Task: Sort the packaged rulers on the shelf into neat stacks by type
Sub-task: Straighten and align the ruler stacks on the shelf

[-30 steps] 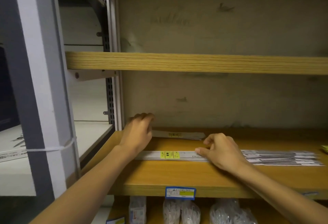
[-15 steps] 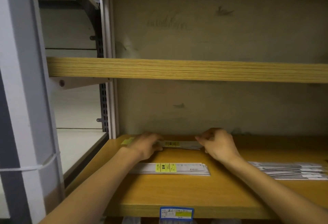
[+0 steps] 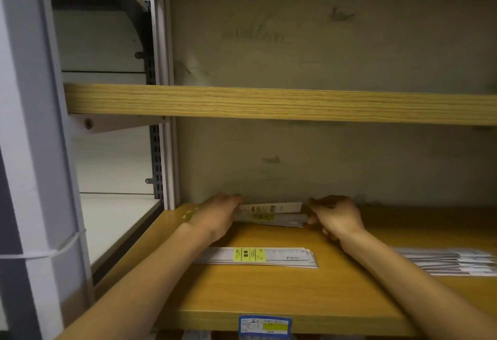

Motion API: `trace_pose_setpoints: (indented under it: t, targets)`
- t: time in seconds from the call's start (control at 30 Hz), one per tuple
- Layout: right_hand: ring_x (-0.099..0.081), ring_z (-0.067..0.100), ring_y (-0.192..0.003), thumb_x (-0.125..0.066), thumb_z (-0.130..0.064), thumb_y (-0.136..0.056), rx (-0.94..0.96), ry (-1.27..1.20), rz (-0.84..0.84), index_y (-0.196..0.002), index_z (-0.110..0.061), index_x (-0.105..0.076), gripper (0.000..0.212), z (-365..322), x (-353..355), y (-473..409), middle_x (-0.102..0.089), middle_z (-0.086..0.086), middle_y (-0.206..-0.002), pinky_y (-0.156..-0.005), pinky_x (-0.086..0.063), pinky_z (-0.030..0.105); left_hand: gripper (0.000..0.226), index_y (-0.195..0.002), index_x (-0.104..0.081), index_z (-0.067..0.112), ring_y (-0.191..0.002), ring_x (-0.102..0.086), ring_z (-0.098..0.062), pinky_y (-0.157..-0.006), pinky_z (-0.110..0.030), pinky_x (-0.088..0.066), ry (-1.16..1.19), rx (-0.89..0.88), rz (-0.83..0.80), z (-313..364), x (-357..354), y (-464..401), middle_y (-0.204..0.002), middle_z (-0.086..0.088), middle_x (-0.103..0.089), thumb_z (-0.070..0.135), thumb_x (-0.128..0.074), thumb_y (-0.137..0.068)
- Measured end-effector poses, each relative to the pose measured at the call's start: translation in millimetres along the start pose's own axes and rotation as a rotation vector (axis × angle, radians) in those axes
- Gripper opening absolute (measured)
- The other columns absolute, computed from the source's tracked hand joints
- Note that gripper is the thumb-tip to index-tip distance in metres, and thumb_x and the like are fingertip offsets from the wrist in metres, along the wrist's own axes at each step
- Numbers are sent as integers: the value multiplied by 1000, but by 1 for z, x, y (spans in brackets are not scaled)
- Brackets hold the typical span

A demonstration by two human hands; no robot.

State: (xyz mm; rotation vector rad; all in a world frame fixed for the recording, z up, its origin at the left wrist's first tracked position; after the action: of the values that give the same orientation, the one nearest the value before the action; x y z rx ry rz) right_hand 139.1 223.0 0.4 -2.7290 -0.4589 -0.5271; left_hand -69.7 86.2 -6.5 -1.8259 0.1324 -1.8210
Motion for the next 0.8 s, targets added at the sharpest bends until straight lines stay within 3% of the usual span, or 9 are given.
trace_pose_setpoints:
  t: [0.23,0.33,0.47,0.6,0.67,0.73,0.8]
  targets:
    - [-40,11,-36,-57,-42,-93,-206,-159,-37,-84,-13,-61,31,-7,-11,2,-73,4,-65,-37,-33,23,25,-122,-52,23,-95,-59,-24,-76,-32,-49,13,-62,79,8,7,4,-110,-7,-63,24,-37,-103]
    - [-40,12,-37,-60,-30,-93,-217,-206,-8,-76,-11,-65,26,-10,-15,3,-68,2,-54,-38,-32,24,27,-122,-55,21,-93,-59,-26,-76,-36,-50,4,-106,123,15,14,6,-106,-9,-64,26,-36,-103]
    - [-41,13,-45,-58,-10,-91,-228,-326,62,-69,-10,-61,23,-12,-19,5,-73,7,-70,-42,-34,25,29,-121,-56,20,-95,-57,-27,-80,-37,-48,32,-128,154,18,18,9,-104,-9,-63,29,-35,-103]
    - [-48,12,-47,-55,-7,-92,-226,-377,110,-68,-9,-59,25,-14,-19,5,-72,10,-72,-46,-41,23,18,-110,-61,16,-97,-57,-24,-83,-36,-46,65,-192,219,14,20,11,-107,-5,-64,23,-49,-98]
    - [-55,15,-51,-55,-8,-94,-227,-423,121,-69,-9,-58,25,-14,-15,2,-71,11,-71,-52,-47,25,9,-97,-61,13,-90,-54,-24,-76,-33,-41,35,-198,279,13,25,12,-97,-4,-62,20,-57,-94]
    - [-61,18,-57,-55,-8,-95,-234,-462,134,-72,-9,-57,23,-14,-10,-2,-71,12,-74,-57,-50,27,7,-94,-57,15,-87,-51,-21,-72,-28,-32,36,-181,249,12,27,13,-92,0,-57,22,-57,-94]
    - [-64,18,-61,-54,-8,-96,-245,-494,158,-75,-11,-56,21,-12,-5,-5,-70,12,-77,-57,-51,26,11,-102,-55,19,-90,-49,-17,-73,-28,-36,49,-126,116,11,23,11,-98,3,-54,28,-53,-96]
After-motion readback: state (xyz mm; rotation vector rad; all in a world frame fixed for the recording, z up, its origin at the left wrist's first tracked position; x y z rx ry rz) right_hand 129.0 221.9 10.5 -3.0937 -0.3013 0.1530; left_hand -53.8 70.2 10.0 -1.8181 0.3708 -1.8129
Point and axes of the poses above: each hand's wrist, its own y-axis away from the middle knuckle, its own x-axis out of the back of the hand, z = x × y, the point moved 3 cm from there along -y, towards the middle knuckle
